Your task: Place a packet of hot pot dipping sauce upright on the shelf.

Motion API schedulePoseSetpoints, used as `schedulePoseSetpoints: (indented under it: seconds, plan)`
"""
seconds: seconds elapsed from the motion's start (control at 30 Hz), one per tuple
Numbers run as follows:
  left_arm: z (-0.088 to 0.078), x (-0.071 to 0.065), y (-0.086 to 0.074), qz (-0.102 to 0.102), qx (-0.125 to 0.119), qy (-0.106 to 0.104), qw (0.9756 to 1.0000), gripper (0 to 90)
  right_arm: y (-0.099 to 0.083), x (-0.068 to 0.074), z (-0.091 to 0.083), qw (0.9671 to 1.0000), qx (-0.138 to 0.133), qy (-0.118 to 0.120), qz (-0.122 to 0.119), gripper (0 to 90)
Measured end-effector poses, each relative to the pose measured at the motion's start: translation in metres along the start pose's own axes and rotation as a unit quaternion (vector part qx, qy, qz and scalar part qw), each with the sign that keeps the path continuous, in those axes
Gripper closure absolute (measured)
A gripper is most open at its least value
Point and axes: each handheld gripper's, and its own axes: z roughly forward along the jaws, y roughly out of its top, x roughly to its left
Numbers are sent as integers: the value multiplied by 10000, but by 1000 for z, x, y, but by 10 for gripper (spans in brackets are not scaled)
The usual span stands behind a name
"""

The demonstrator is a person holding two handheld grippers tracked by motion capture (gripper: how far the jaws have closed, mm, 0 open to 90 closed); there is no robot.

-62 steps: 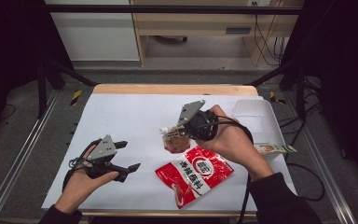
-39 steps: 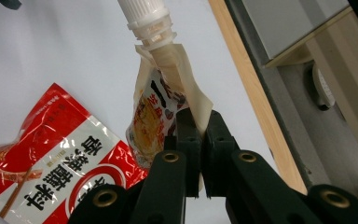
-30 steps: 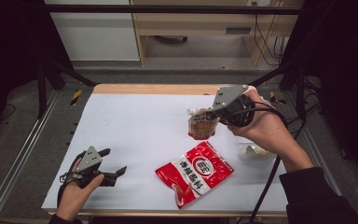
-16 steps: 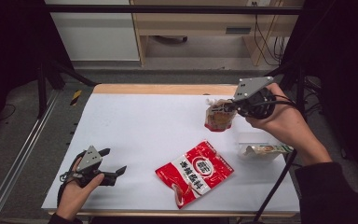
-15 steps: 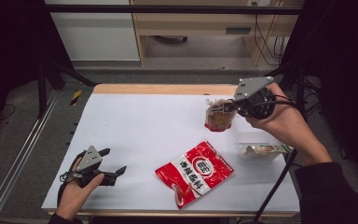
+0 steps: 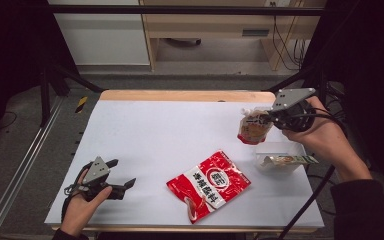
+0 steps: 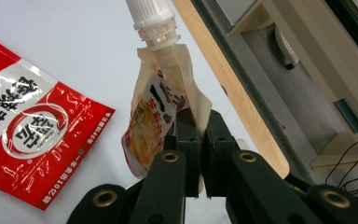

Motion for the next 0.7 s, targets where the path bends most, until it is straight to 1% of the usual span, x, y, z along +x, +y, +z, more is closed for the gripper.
schedulePoseSetpoints:
  seconds: [0.03, 0.07, 0.1, 0.17, 0.27, 0.33, 0.47, 0.6, 0.7]
  plan:
    - [0, 0, 0, -10, -5, 11, 10000, 87, -3, 0, 0, 10000, -17, 13, 22, 874]
    - [-1, 1, 0, -9, -13, 11, 10000, 86, -10, -1, 0, 10000, -34, -5, 85, 875]
    - [-1, 1, 0, -16, -31, 18, 10000, 86, -10, -1, 0, 10000, -34, -5, 85, 875]
    - [-2, 3, -1, -41, -31, 55, 10000, 87, -19, -3, 2, 9999, -36, 2, 161, 875]
    - [-2, 3, 0, -40, -33, 62, 10000, 87, -23, -3, 3, 9999, -21, -7, 165, 875]
    - [-1, 3, 0, -14, -8, 55, 10000, 87, -28, -5, 3, 9998, -31, -22, 213, 875]
    - [0, 1, 0, 36, 20, 21, 10000, 87, -37, -8, 5, 9994, 2, -48, 333, 875]
    - [0, 0, 0, 62, 41, 8, 10000, 87, -49, -12, 6, 9989, 101, -50, 457, 875]
    - [0, 1, 0, 41, 33, 16, 10000, 87, -53, -13, 6, 9988, 137, -32, 478, 875]
